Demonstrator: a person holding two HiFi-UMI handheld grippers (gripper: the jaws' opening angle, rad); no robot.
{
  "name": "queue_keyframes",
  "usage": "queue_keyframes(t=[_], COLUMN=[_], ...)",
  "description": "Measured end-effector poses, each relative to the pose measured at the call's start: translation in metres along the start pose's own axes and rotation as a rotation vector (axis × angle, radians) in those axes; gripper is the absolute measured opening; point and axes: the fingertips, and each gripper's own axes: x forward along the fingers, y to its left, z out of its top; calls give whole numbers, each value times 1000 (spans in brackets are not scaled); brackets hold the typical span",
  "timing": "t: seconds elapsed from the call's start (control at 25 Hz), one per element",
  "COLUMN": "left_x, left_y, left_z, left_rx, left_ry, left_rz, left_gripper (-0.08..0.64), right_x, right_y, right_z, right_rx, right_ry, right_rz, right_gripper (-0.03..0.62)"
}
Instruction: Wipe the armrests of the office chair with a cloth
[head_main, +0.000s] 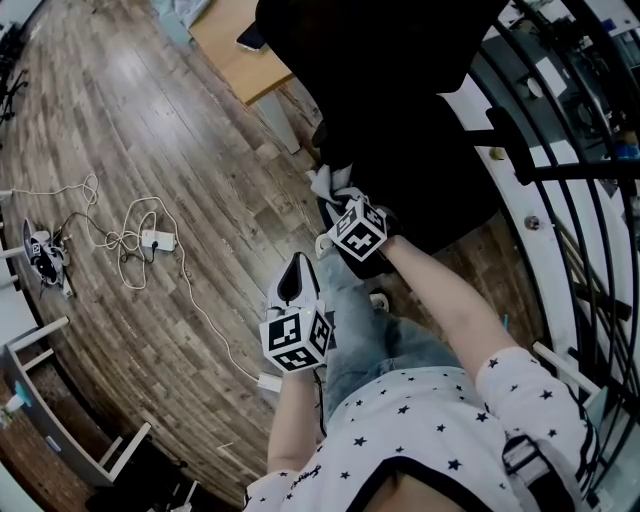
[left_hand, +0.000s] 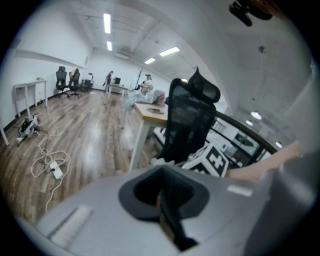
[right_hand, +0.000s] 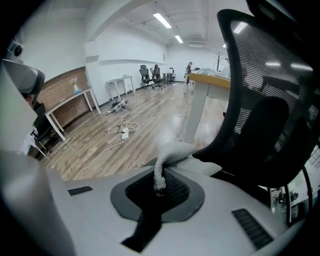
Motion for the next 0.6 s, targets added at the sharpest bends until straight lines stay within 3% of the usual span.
queue_keyframes(t=[0.6], left_x=[-26], left_y=[-7], left_z=[-3], left_rx=[21], left_ry=[-26], left_rz=[15], left_gripper=[6], right_x=[-18], right_y=[30], right_z=[-23], right_rx=[-20], right_ry=[29], right_rz=[33], right_gripper=[31])
